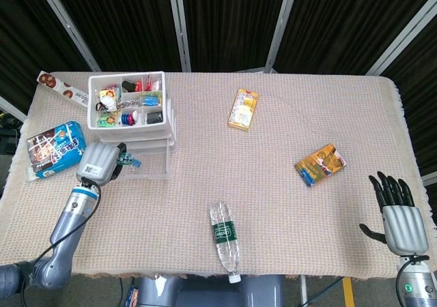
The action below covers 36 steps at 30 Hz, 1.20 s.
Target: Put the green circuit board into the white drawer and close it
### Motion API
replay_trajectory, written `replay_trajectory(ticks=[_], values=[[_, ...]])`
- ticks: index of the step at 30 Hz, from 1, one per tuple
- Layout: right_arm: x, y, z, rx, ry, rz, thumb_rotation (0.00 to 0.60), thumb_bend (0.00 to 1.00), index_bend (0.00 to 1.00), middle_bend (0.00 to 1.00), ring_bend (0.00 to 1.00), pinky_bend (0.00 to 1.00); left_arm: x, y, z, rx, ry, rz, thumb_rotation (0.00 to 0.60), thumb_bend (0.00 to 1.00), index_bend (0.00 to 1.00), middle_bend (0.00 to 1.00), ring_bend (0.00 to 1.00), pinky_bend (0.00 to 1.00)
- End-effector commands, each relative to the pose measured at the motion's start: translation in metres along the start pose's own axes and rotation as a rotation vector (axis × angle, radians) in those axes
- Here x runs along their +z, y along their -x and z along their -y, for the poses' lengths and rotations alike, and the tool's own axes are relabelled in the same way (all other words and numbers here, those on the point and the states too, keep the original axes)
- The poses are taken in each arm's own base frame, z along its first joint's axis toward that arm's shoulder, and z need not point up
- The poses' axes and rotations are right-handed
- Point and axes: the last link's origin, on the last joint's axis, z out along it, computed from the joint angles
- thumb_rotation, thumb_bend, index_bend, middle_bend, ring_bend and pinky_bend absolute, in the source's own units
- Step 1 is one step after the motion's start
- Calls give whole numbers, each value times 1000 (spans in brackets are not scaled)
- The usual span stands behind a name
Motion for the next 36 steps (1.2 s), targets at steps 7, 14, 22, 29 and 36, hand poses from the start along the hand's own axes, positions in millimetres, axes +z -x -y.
replay_trajectory(ticks=[7,14,22,29,36], values=[[0,0,0,0,-1,-3,600,0,55,0,0,0,15,18,-7,-2,-13,23,600,397,446,937,860,676],[0,0,-1,0,-3,-2,600,0,55,0,0,0,13,18,-6,19,-12,5,600,292,343,898,828,655],[0,0,0,-1,-2,-3,600,0,55,0,0,0,0,12,-4,29,23,-36,600,256,286,692,655,527],[0,-1,-1,-2,-1,-4,600,0,55,0,0,0,-35,12,1,116,151,-109,600,895,287,399,391,396],[0,-1,0,-7,-4,-8,600,0,54,0,0,0,-85,37,17,329,385,-213,600,1000,288,160,113,146]])
